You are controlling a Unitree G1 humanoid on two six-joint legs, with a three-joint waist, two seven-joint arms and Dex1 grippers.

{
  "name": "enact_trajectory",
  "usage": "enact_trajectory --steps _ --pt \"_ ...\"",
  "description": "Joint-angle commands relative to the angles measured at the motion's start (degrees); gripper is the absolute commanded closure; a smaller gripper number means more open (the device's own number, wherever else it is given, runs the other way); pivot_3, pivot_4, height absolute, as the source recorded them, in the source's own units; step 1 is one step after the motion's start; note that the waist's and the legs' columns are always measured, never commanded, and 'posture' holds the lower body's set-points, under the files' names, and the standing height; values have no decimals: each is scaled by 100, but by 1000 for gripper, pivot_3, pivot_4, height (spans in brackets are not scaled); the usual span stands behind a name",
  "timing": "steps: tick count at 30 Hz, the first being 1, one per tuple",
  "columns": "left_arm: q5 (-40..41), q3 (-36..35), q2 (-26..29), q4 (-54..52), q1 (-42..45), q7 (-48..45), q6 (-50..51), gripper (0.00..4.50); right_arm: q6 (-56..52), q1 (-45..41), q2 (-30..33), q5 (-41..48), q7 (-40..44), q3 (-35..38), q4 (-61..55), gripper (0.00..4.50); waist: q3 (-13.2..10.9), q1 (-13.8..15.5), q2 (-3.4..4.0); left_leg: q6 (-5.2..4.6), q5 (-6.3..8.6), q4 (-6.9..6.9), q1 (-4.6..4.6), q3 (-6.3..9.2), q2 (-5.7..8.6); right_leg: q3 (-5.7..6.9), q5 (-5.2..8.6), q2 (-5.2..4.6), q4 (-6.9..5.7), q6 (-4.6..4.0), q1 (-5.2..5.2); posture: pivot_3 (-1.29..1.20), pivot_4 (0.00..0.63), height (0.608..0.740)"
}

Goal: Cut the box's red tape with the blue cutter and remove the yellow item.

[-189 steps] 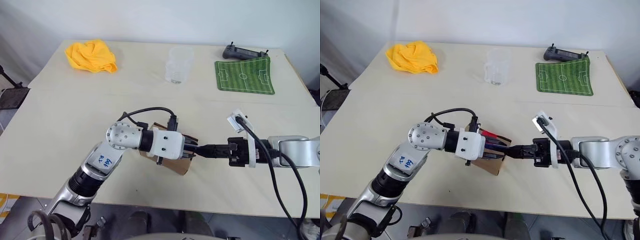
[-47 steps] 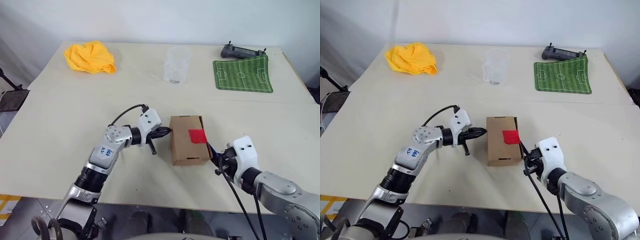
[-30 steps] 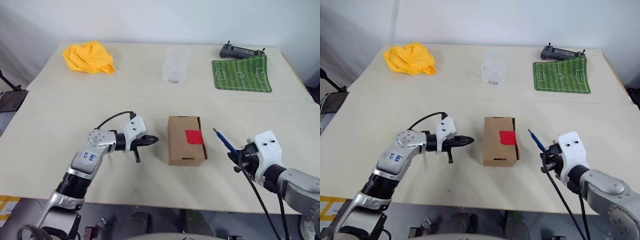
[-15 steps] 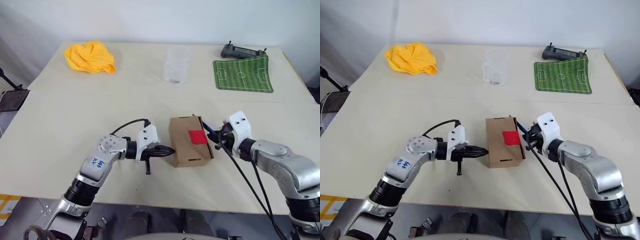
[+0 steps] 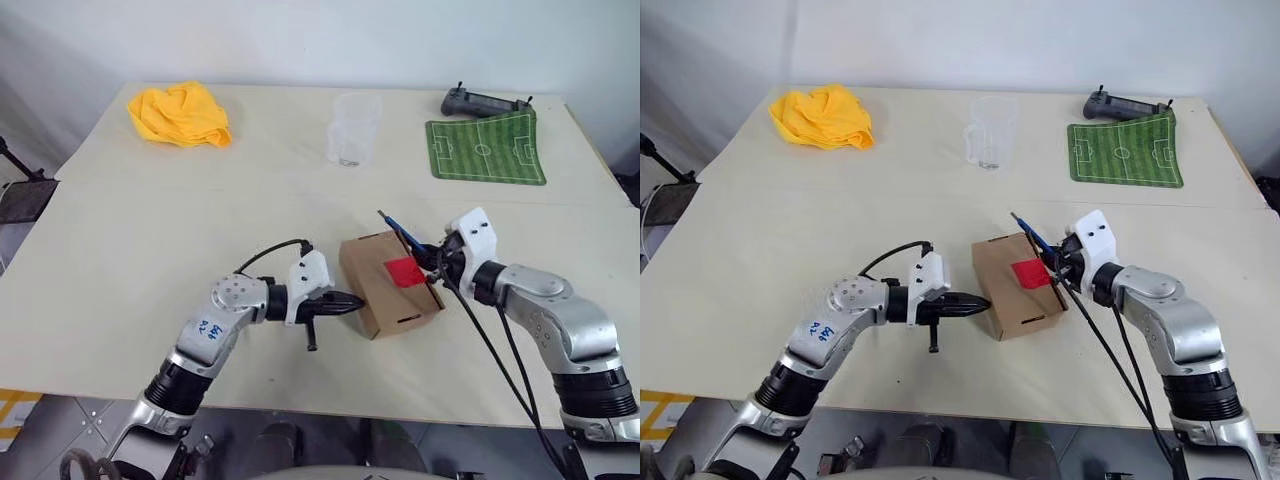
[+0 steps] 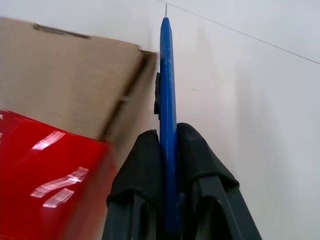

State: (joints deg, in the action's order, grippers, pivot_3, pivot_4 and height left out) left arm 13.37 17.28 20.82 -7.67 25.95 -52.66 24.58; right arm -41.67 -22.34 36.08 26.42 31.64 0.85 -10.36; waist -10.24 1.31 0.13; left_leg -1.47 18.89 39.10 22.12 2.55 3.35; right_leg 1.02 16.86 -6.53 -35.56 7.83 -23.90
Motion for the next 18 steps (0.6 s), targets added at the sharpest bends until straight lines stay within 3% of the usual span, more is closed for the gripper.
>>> enact_trajectory --steps 1,5,8,12,16,18 --pt "-26 89 -84 25 -44 18 -180 4500 296 -166 -98 -86 121 95 110 4320 0 0 0 0 0 0 0 0 0 1 0 0 0 0 0 0 150 740" --pt "-7 -62 176 -128 -147 -84 -274 4500 507 -184 -41 -205 174 259 179 4320 0 -3 0 1 0 1 0 -1 0 0 0 0 -1 0 -1 0 150 740" --pt "360 -542 993 -230 -341 -866 -503 4500 219 74 534 -33 369 803 -385 4320 0 -4 1 4 -1 -1 6 0 -3 -1 0 0 -2 0 -10 0 150 740" --pt "870 -1120 1831 240 -96 -1827 -629 4500 -1178 392 1231 918 431 1864 -1415 4320 -2 16 4 5 -1 -3 15 3 -6 0 3 -4 -1 -6 -18 0 150 740" --pt "1052 -1319 1742 851 642 -2101 -725 4500 -2509 498 1688 1809 328 2683 -2139 4320 -2 38 4 3 -1 2 4 28 -5 -6 2 -13 27 -5 19 0 150 740" --pt "1002 -1231 1394 1309 1175 -2146 -943 4500 -3548 336 1896 2445 177 3144 -2460 4320 -2 45 4 1 0 2 4 33 -3 -9 -1 -13 47 0 26 0 150 740"
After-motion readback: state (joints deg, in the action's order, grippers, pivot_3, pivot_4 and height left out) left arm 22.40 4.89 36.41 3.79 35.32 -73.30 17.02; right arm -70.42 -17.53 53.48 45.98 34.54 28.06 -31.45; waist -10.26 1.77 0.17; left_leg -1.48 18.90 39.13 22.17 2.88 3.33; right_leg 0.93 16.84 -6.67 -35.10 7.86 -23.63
